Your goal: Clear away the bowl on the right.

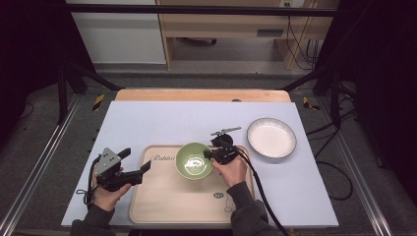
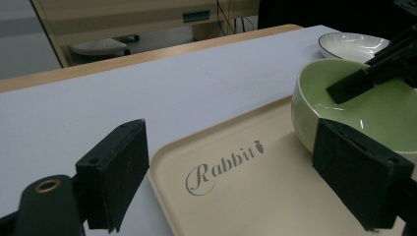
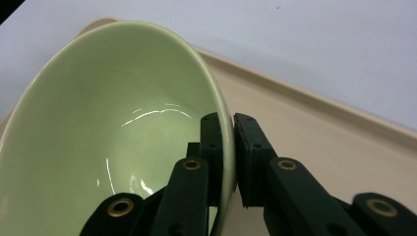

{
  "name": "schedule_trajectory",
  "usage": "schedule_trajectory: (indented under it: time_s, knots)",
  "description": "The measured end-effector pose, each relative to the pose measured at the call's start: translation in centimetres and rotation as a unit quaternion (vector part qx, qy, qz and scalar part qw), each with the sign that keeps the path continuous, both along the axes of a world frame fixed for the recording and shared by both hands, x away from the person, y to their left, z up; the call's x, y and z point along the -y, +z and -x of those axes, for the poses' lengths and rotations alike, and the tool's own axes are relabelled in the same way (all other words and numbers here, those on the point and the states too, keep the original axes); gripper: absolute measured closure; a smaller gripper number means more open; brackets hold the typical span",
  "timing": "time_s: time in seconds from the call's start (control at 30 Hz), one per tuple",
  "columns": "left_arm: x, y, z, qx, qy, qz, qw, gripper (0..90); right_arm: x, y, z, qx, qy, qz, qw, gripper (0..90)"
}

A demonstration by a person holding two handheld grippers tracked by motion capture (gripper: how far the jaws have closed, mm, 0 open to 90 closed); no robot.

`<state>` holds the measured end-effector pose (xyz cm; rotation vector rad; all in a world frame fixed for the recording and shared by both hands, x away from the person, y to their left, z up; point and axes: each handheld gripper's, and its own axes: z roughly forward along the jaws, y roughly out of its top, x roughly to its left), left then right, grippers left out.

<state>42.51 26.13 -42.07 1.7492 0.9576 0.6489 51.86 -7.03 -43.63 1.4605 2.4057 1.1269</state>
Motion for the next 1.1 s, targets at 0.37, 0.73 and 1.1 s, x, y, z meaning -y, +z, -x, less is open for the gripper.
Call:
schedule_trajectory:
  time_s: [0.37, 0.73, 1.1]
  knots:
    - [0.1, -0.1, 0.0, -0.002, -0.001, -0.001, 1.0000, 13.7, -0.1, -0.6, -0.4, -0.006, -0.006, 0.009, 0.9999, 83.1]
    - [0.1, -0.2, -0.1, -0.003, -0.001, -0.002, 1.0000, 13.7, 0.0, -0.9, -0.8, -0.014, -0.006, 0.002, 0.9999, 83.1]
    - [0.1, -0.3, -0.1, -0.004, -0.001, -0.002, 1.0000, 13.7, 0.1, -1.3, -1.1, -0.017, -0.012, 0.007, 0.9998, 83.3]
